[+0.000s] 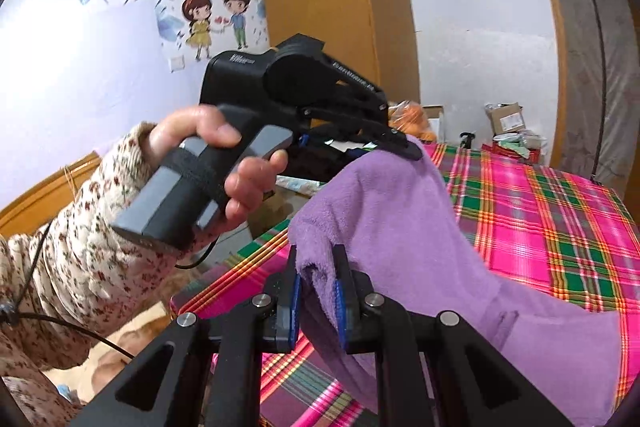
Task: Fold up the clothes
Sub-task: 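Lift the grasped garment edge up off the bed with both grippers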
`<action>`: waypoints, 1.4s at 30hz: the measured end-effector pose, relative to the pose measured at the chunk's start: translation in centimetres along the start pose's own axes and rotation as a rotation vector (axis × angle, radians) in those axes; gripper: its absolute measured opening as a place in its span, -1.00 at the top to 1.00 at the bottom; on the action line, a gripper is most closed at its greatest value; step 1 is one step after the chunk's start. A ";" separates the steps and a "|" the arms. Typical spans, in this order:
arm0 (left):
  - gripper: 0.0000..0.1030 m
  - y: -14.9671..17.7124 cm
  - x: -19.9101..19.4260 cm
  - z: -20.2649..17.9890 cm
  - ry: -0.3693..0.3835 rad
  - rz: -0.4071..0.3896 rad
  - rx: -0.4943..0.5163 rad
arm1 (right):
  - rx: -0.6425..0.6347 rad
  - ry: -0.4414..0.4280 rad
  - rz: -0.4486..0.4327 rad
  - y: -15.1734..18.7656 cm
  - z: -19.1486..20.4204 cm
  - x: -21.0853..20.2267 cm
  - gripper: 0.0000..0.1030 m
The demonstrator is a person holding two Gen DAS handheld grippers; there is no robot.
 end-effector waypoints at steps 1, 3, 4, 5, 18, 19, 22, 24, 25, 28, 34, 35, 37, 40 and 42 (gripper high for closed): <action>0.58 -0.1 0.1 -0.5 0.008 0.002 0.006 | 0.007 0.001 -0.008 -0.1 -0.2 -0.4 0.73; 0.58 -0.2 0.4 -1.5 0.022 0.005 0.017 | 0.019 0.002 -0.020 0.0 -0.1 -1.0 0.73; 0.58 -0.3 0.5 -2.0 0.022 0.005 0.023 | 0.022 0.005 -0.028 -0.2 -0.3 -1.2 0.73; 0.58 -0.4 0.7 -2.5 0.025 0.008 0.032 | 0.026 0.009 -0.036 -0.5 -0.4 -1.4 0.73; 0.58 -0.6 4.3 -8.5 0.091 0.053 0.092 | 0.059 0.095 -0.125 -1.5 -3.3 -6.3 0.73; 0.58 -0.6 4.7 -8.9 0.094 0.060 0.096 | 0.065 0.103 -0.132 -1.5 -3.8 -6.7 0.73; 0.58 -0.6 5.9 -9.9 0.099 0.078 0.108 | 0.089 0.121 -0.143 -1.5 -4.9 -7.5 0.74; 0.58 -0.5 6.5 -10.5 0.104 0.085 0.109 | 0.109 0.136 -0.153 -1.3 -6.0 -8.3 0.74; 0.58 -0.4 7.1 -10.8 0.107 0.094 0.114 | 0.115 0.142 -0.156 -1.3 -6.3 -8.5 0.74; 0.58 -0.2 8.6 -11.7 0.103 0.116 0.121 | 0.145 0.163 -0.164 -0.9 -7.9 -9.5 0.74; 0.58 0.6 11.9 -13.3 0.098 0.170 0.143 | 0.203 0.207 -0.168 0.2 -10.9 -11.0 0.74; 0.58 0.7 12.6 -13.7 0.096 0.179 0.150 | 0.212 0.214 -0.168 0.4 -11.4 -11.3 0.74; 0.58 0.9 13.8 -14.2 0.093 0.197 0.159 | 0.235 0.235 -0.167 0.8 -12.7 -11.7 0.74; 0.58 1.2 16.1 -14.5 0.090 0.231 0.161 | 0.270 0.265 -0.157 1.6 -14.6 -12.0 0.74; 0.58 1.4 17.6 -14.4 0.091 0.256 0.147 | 0.290 0.288 -0.147 2.1 -15.7 -11.9 0.74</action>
Point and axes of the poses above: each gripper's, at about its wrist camera, not at the fingertips, and x roughly the way its jaws point, z to its left, y to its underside, the point moved 5 cm from there along x, roughly the way its jaws point, and after that the axes turned 12 degrees about x, right-handed, at the moved point
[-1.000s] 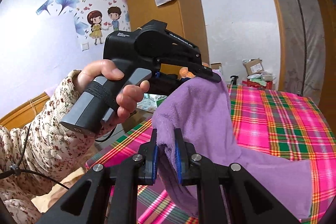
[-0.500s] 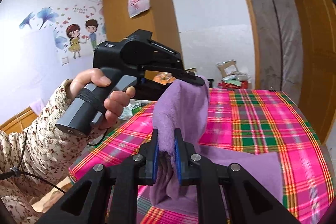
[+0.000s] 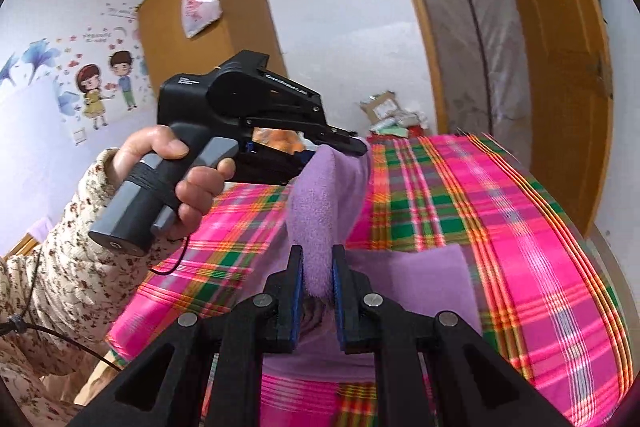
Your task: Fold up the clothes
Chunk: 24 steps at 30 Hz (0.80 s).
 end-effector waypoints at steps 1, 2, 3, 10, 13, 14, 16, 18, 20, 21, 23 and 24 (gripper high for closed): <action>0.58 0.0 0.8 0.1 0.001 0.011 -0.006 | 0.012 0.010 0.009 0.1 -0.7 0.2 0.74; 0.58 -0.1 1.5 0.2 0.002 0.022 -0.010 | 0.022 0.021 0.017 0.2 -1.3 0.4 0.74; 0.58 -0.2 2.2 0.4 0.003 0.032 -0.014 | 0.033 0.036 0.027 0.3 -2.0 0.7 0.74; 0.58 0.1 6.7 1.7 0.004 0.109 -0.044 | 0.098 0.091 0.078 1.3 -5.6 2.1 0.74; 0.58 0.3 7.8 2.3 0.005 0.128 -0.045 | 0.123 0.106 0.107 1.9 -6.9 2.9 0.74; 0.58 0.3 7.9 2.5 0.005 0.131 -0.043 | 0.129 0.109 0.116 2.0 -7.3 3.1 0.74; 0.58 0.6 7.8 2.7 0.008 0.129 -0.040 | 0.140 0.115 0.135 2.4 -8.0 3.7 0.74; 0.58 1.0 7.1 2.8 0.019 0.121 -0.037 | 0.139 0.119 0.150 2.7 -8.3 4.0 0.73; 0.58 1.4 6.2 3.1 0.008 0.102 -0.019 | 0.143 0.129 0.172 3.1 -8.8 4.3 0.72; 0.58 1.6 5.8 3.3 0.000 0.092 -0.010 | 0.149 0.140 0.181 3.3 -9.2 4.5 0.71; 0.58 2.0 4.6 3.9 -0.022 0.068 -0.002 | 0.173 0.132 0.193 3.5 -9.8 4.6 0.70; 0.58 2.2 4.0 4.2 -0.027 0.057 -0.004 | 0.183 0.123 0.196 3.6 -10.0 4.5 0.69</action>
Point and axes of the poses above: each gripper's, at about its wrist camera, not at the fingertips, and x roughly the way its jaws point, z to its left, y to its underside, the point moved 5 cm from there along x, roughly the way its jaws point, and after that the axes turned 12 degrees about x, right-handed, at the moved point
